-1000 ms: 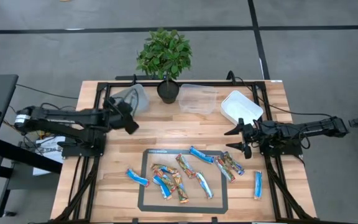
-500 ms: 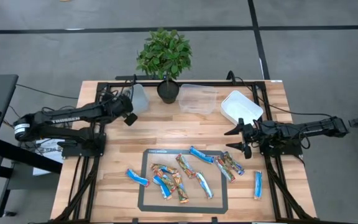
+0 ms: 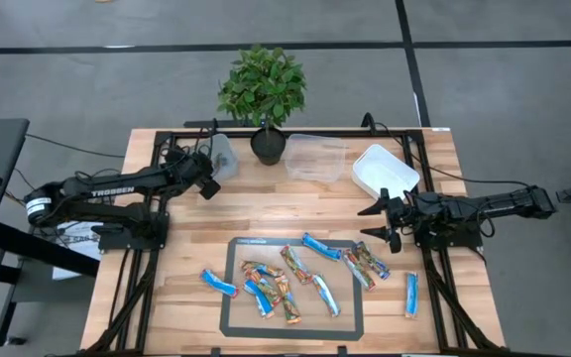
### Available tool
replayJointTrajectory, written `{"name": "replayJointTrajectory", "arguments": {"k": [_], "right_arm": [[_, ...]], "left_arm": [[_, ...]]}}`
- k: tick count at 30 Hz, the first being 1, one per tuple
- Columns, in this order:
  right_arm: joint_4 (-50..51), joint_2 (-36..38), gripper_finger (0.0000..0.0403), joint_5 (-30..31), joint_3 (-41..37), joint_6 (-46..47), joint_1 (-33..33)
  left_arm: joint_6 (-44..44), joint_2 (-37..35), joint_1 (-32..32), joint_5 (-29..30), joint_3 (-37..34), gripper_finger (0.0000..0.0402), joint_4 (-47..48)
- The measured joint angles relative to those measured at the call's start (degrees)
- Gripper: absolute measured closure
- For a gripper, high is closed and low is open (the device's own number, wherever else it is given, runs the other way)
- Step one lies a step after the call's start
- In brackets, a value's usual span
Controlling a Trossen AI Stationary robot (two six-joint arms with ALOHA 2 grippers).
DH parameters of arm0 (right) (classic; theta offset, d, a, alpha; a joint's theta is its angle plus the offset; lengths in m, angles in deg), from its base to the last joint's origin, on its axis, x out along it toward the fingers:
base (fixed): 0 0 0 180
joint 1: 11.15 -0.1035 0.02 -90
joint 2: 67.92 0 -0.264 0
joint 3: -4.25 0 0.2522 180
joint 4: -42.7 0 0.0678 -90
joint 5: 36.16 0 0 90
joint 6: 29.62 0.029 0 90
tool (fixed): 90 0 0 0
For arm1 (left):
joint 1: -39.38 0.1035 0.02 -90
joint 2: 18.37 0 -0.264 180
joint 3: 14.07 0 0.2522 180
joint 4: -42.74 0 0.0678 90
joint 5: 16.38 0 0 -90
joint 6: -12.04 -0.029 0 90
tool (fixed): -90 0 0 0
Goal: Pick and place Granola Bars by type
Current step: Put the blue granola bar into the gray bin, then put the red granola bar into the transparent bin
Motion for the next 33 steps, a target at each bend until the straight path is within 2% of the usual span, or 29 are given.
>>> {"name": "replayJointTrajectory", "arguments": {"k": [5, 11, 22, 27, 33], "right_arm": [[0.0, 0.0, 0.0147, 0.0, 0.0, 0.0, 0.0], [0.0, 0.0, 0.0147, 0.0, 0.0, 0.0, 0.0], [0.0, 0.0, 0.0147, 0.0, 0.0, 0.0, 0.0], [0.0, 0.0, 0.0147, 0.0, 0.0, 0.0, 0.0], [0.0, 0.0, 0.0147, 0.0, 0.0, 0.0, 0.0]], "left_arm": [[0.1, 0.0, -1.4, -1.5, 0.0, 0.0173, -2.5], [-0.4, -1.6, -7.9, -9.9, 0.0, 0.0175, -7.0], [-2.0, -3.5, -30.9, -26.5, 0.0, 0.0189, -10.2], [1.2, -1.7, -43.6, -29.5, 0.0, 0.0189, -9.7], [4.5, 5.1, -55.4, -31.0, 0.0, 0.0189, -10.7]]}}
